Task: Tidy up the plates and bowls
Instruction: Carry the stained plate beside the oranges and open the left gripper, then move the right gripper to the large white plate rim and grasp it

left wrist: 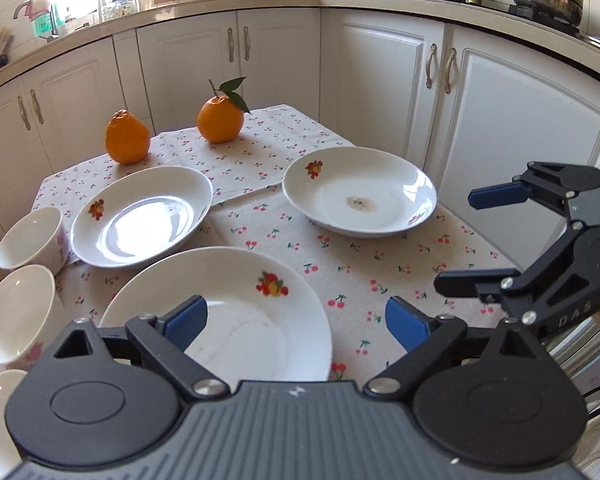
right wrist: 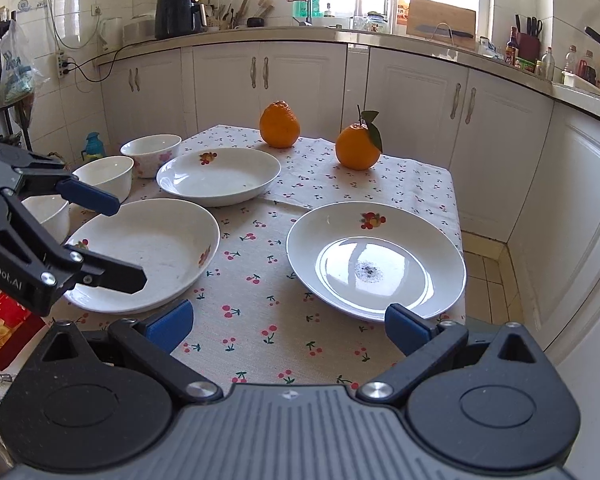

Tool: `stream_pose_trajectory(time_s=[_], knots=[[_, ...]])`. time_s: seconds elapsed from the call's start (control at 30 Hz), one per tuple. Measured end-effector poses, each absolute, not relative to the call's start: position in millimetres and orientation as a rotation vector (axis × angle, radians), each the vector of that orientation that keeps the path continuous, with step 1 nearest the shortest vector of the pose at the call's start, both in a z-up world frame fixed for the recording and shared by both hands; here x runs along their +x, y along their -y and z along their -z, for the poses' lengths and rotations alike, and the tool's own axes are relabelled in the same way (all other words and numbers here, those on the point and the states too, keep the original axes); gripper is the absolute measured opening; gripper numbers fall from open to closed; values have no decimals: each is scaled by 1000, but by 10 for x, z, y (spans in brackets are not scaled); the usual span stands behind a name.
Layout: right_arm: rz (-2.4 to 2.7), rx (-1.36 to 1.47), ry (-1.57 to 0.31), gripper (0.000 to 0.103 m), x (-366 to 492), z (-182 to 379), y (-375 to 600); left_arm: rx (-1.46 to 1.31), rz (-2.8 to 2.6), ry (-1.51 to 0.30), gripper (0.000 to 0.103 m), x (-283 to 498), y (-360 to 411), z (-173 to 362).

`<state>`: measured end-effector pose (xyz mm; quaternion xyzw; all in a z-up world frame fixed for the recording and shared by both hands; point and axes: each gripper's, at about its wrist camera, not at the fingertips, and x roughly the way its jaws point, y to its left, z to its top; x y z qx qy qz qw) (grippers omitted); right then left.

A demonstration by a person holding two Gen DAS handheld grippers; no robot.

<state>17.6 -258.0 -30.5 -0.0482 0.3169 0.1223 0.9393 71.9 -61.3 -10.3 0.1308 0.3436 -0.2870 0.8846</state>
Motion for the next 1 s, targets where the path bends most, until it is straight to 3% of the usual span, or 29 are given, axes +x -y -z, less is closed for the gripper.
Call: stream_pose_trajectory(time_s=[0.53, 1.0], knots=[[-341, -123, -669, 103, 295, 327, 2209, 279, 490, -781, 96, 333, -72, 530], [-395, -122, -712, 103, 442, 376, 2113, 190, 450, -797, 100, 518, -118, 760]])
